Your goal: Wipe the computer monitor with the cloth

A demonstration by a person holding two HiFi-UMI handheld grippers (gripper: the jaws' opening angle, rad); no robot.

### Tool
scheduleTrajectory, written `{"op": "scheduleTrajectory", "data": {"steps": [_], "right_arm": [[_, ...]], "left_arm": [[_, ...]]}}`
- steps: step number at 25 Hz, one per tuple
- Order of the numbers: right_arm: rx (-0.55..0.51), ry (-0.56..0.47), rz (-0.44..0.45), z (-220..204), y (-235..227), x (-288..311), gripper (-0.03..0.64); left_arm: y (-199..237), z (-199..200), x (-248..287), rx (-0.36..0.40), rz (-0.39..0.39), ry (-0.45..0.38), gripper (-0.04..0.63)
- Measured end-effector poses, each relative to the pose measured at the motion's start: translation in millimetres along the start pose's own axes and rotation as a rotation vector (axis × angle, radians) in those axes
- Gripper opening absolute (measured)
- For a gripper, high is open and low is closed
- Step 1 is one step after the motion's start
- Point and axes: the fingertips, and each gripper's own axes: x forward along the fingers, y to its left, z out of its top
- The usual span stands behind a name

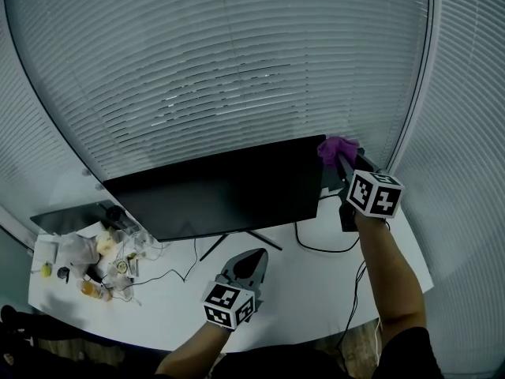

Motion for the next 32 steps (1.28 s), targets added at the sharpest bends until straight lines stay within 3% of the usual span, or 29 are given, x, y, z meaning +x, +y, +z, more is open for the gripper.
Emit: {"op": "scheduleTrajectory", "data": {"steps": [6,14,26,32], "right_arm": [[0.025,0.027,0.001,-31,-9,-10,0.143],[-0.031,0.043,0.111,-83,27,-37,0.143],[-0.004,0.145,0.351,-181,161,-82,0.144],[0.022,0.199,0.409,-216,227,-116,0.143]], "left_arm": [[5,-8,-10,-0.013,0.034,0.014,0.005],[15,-21,-29,-0.038,0.092,0.029,0.005],[55,-57,-109,-0.098,0.237,0.044,0.005],[66,-72,-164,-0.128,0.269,0.035,0.005]]}}
